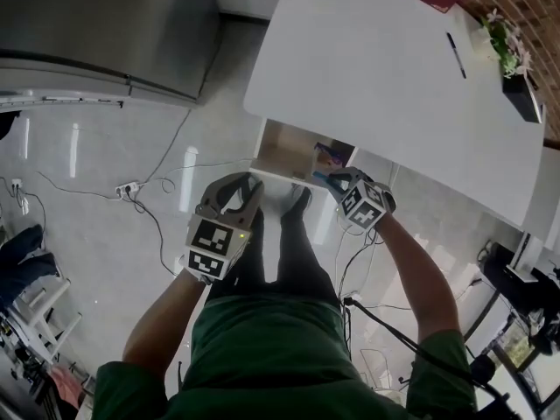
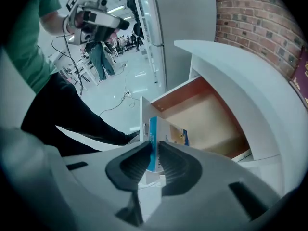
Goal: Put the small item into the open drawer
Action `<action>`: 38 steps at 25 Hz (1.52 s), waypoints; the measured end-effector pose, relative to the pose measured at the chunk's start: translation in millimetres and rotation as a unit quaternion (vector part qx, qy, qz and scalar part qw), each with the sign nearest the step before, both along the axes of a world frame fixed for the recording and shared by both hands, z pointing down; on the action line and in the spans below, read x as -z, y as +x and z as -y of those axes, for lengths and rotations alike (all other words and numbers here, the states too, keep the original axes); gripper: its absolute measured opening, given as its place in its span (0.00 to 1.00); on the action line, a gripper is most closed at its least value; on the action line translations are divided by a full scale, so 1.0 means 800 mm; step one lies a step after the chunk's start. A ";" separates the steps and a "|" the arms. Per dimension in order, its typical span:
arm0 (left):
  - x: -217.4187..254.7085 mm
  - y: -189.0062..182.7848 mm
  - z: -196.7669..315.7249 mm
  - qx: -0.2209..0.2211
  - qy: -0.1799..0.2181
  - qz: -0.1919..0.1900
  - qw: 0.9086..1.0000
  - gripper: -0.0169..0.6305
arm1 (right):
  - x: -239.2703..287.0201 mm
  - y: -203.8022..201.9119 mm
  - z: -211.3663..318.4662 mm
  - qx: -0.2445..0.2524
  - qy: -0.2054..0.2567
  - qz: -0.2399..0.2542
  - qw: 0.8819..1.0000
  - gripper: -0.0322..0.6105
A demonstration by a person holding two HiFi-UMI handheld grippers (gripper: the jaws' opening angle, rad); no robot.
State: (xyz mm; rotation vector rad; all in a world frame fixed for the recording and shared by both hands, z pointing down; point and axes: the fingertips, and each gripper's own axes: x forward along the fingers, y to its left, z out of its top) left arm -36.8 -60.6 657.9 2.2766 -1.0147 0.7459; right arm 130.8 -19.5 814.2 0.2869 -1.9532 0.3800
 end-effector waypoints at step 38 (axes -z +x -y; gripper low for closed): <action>0.002 0.004 -0.003 0.004 0.014 -0.003 1.000 0.17 | 0.001 -0.010 0.029 -0.044 0.050 0.024 0.997 0.19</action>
